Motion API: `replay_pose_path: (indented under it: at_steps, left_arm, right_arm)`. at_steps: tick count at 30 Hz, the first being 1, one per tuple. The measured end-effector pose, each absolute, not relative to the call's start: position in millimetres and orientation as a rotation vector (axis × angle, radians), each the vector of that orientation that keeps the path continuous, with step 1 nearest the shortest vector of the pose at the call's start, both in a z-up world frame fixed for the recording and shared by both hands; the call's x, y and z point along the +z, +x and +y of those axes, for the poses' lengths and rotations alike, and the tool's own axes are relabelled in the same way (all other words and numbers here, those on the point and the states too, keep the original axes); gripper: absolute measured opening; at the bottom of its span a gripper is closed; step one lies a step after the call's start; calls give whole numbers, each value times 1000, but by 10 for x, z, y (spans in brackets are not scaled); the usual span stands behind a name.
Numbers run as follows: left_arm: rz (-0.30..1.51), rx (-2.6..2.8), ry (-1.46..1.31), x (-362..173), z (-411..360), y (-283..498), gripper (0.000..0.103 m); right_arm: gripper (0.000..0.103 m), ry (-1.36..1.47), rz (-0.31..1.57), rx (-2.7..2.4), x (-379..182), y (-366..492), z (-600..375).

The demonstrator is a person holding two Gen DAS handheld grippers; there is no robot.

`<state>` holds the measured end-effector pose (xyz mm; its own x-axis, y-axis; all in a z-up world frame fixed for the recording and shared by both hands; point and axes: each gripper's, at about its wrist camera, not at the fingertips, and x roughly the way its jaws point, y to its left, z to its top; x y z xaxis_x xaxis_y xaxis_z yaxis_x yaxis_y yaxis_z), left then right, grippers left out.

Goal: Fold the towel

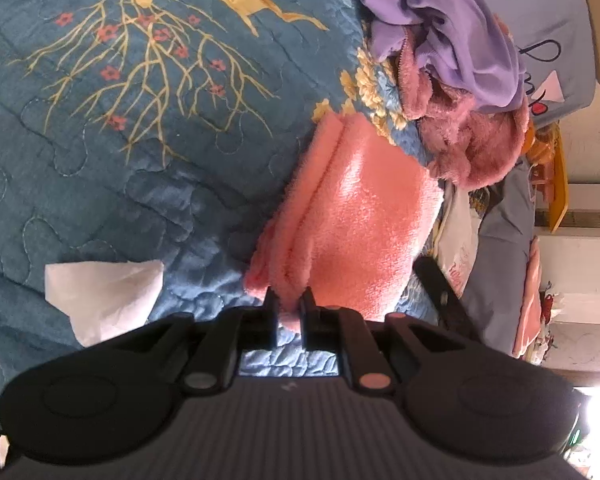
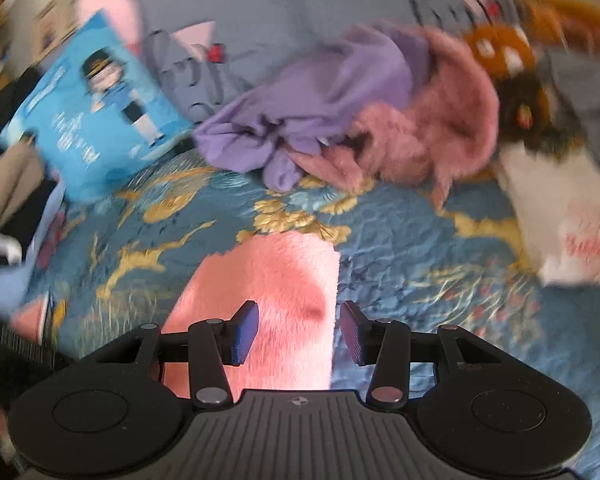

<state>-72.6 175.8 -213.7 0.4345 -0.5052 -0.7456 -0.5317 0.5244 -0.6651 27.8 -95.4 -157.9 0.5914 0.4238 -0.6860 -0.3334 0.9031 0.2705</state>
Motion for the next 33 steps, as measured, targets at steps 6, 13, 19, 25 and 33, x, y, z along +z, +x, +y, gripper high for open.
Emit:
replay_pose_path:
  at_steps: [6,13,19,25,33]
  left_arm:
    - [1235,51,-1085,-2199,1738,-658,14]
    - [1275,97,-1095,-2275,1773,-598,21]
    - [1282,109,-1057,-2258,1754,-563,25]
    - [1269,112,-1042,-2226,1768,-553,26]
    - [1225,100,-978,-2087,1704,-531,26]
  right_arm:
    - [58,468,975,445,-1889,660,-1196]
    - [27,539,1004,440,-2026,768,-1238]
    - [12,528,1002,407,-2082,807,-1226]
    - [13,409,966,383,-2091,752,-1125]
    - [60,631,986,474,-2071,595,-1509]
